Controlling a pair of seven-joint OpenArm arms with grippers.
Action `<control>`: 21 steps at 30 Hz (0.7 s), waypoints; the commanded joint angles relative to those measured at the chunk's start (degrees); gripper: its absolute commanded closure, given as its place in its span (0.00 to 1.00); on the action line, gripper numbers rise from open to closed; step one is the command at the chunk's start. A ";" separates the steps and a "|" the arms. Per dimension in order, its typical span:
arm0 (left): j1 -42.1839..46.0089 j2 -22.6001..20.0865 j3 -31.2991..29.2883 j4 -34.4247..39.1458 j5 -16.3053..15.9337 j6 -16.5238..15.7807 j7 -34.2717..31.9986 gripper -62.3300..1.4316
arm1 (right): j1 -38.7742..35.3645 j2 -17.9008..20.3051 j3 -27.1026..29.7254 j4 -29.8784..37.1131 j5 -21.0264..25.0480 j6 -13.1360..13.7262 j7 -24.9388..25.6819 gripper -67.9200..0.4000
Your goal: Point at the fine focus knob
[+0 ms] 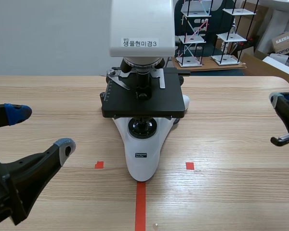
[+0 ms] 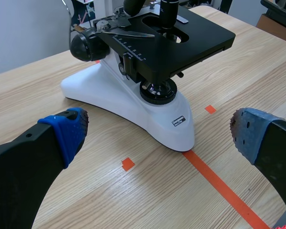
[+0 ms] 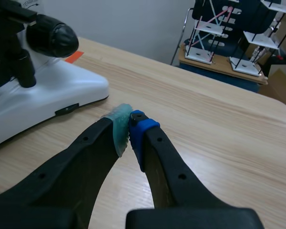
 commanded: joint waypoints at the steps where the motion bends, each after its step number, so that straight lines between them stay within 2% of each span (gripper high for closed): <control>1: -0.17 0.26 -0.26 0.46 -0.52 -0.07 -0.83 0.00 | 2.95 0.98 -1.25 -0.44 -0.26 0.24 0.87 0.97; 7: -0.20 0.26 -0.26 0.46 -0.52 -0.07 -0.83 0.00 | 12.94 2.99 -8.66 -8.28 -0.81 0.20 2.75 0.98; 14: -0.20 0.26 -0.26 0.46 -0.52 -0.07 -0.81 0.00 | 23.96 2.99 -16.52 -17.49 -0.85 0.20 3.19 0.98; 21: -0.17 0.26 -0.26 0.46 -0.52 -0.07 -0.81 0.00 | 32.09 2.95 -23.58 -25.09 -0.79 0.20 6.38 0.98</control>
